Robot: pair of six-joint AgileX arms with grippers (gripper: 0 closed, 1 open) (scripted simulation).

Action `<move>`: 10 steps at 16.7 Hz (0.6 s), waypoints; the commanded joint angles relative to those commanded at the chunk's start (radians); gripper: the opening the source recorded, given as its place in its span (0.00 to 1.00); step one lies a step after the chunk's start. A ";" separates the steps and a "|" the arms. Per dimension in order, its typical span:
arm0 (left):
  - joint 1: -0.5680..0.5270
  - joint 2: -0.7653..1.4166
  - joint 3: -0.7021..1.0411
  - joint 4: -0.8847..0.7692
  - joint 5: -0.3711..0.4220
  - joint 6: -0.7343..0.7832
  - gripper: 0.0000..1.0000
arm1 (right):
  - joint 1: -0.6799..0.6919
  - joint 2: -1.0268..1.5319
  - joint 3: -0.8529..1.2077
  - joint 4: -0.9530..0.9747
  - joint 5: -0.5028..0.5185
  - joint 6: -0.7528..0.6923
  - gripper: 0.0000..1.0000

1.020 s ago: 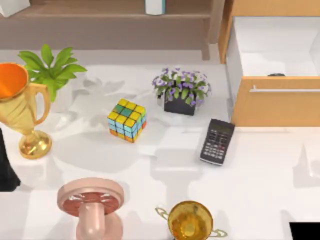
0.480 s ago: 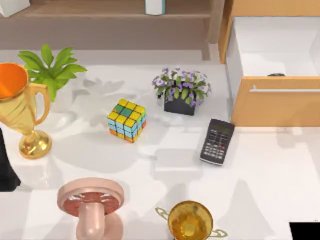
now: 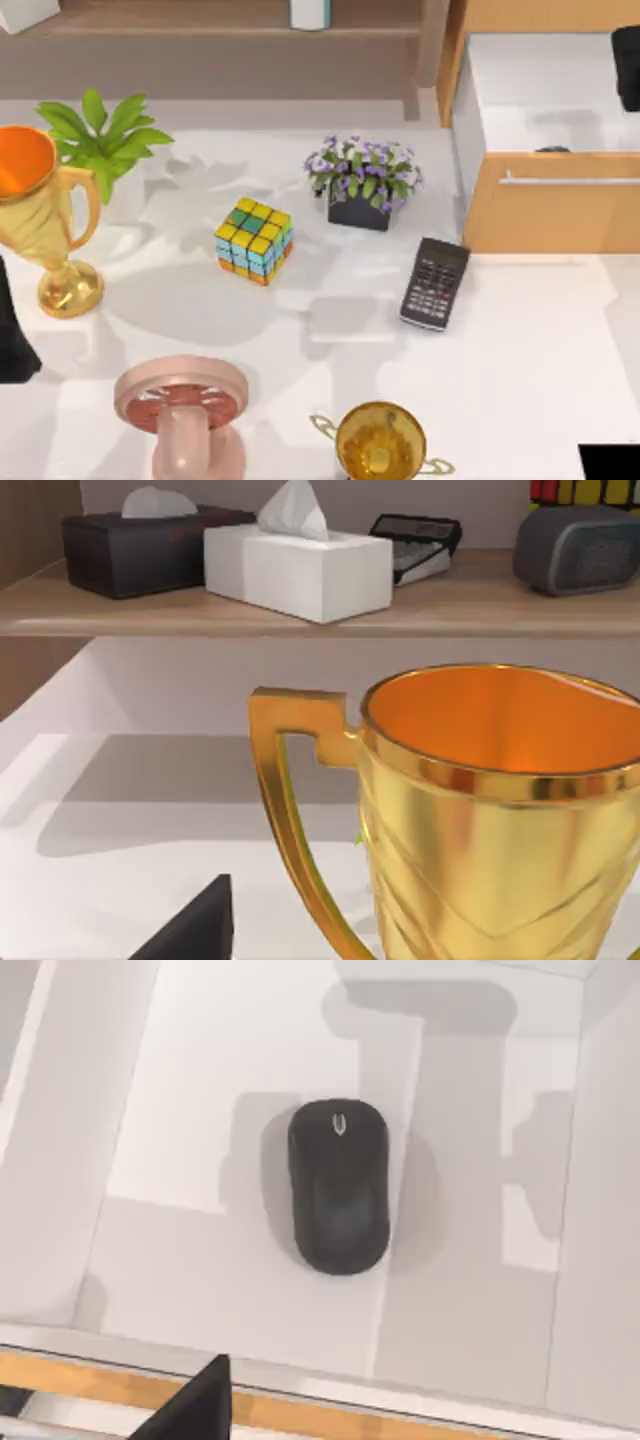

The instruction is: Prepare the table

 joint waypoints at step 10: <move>0.000 0.000 0.000 0.000 0.000 0.000 1.00 | 0.030 0.750 0.663 -0.378 0.000 -0.025 1.00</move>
